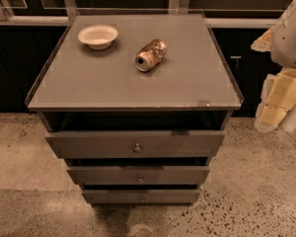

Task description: Open middle drawer

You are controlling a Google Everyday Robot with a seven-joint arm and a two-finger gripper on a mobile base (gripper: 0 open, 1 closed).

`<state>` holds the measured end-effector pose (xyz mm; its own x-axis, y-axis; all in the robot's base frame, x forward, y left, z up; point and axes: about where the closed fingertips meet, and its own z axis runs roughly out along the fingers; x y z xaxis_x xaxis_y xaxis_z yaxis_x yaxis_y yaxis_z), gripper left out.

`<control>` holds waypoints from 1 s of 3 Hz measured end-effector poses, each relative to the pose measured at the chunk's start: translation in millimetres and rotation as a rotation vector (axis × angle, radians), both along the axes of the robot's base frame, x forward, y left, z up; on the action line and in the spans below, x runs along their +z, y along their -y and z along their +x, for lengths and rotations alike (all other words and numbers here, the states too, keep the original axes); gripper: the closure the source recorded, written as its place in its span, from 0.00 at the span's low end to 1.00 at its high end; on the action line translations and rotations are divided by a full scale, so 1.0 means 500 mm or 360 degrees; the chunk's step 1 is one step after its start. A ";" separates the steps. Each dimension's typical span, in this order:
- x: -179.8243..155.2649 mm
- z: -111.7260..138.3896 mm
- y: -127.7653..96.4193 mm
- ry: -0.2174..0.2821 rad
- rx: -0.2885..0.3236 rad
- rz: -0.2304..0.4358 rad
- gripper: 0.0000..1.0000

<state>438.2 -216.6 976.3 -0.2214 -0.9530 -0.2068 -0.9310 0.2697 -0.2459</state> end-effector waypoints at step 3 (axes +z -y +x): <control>-0.045 -0.138 -0.015 0.0180 -0.0132 0.0214 0.00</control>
Offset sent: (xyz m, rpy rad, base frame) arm -0.1214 -0.0401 -0.1171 0.2264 -0.0867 -0.1864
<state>369.4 -209.0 953.9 -0.2661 -0.8947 -0.3587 -0.8729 0.3816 -0.3041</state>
